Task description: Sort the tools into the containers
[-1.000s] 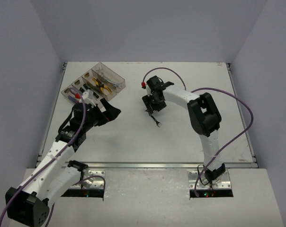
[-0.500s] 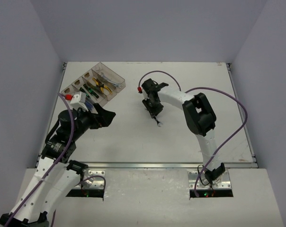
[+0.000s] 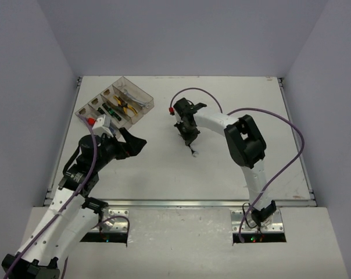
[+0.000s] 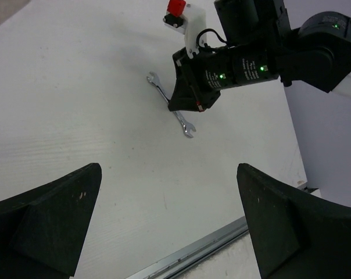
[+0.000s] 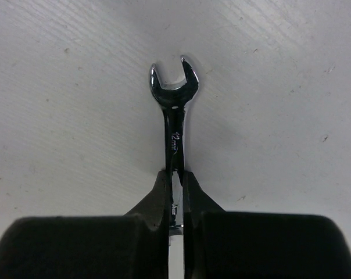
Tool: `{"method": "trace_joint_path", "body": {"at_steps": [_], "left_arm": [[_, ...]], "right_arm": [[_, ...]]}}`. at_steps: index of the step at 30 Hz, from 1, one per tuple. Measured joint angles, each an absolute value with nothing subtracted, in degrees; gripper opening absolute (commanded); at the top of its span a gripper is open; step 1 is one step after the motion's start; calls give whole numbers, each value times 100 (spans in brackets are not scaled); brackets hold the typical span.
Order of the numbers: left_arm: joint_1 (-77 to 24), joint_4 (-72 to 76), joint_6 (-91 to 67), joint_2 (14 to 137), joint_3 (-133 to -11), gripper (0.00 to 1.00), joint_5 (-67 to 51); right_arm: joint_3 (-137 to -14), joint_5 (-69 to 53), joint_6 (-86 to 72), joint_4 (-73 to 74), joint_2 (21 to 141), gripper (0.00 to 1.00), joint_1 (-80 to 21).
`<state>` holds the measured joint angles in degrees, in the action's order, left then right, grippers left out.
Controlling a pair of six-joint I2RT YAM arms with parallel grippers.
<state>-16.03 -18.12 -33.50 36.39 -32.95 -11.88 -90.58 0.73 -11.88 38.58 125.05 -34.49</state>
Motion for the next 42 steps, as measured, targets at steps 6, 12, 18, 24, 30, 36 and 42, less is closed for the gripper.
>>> {"method": "trace_joint_path", "body": {"at_steps": [6,12,18,24,30,36,42], "left_arm": [[-1603,-280,-4174,4403,-2416,100,-1765],[-1728,1761,-5099,5359,-1726,100,-2066],[-2271,3426,-5709,6317,-1694,97,-1988],[-2872,3850,-5928,7138,-2077,87,-1560],[-3121,3907,-6002,7569,-2580,61,-1131],[-3352,3948,-6033,7993,-2879,24,-947],[-3524,4016,-6093,8138,-2958,0,-899]], "right_arm": [[-7861,-482,-1572,3581,11614,0,-3376],[-7130,-937,-1842,3261,10334,0,-3361],[-6721,-1298,-2024,2856,9409,0,-3401],[-6355,-1438,-2176,2706,8863,0,-3641],[-6331,-1502,-2251,2576,8583,0,-3881],[-6312,-1526,-2322,2482,8545,0,-4000],[-6305,-1433,-2410,2451,8525,0,-4031]]}}
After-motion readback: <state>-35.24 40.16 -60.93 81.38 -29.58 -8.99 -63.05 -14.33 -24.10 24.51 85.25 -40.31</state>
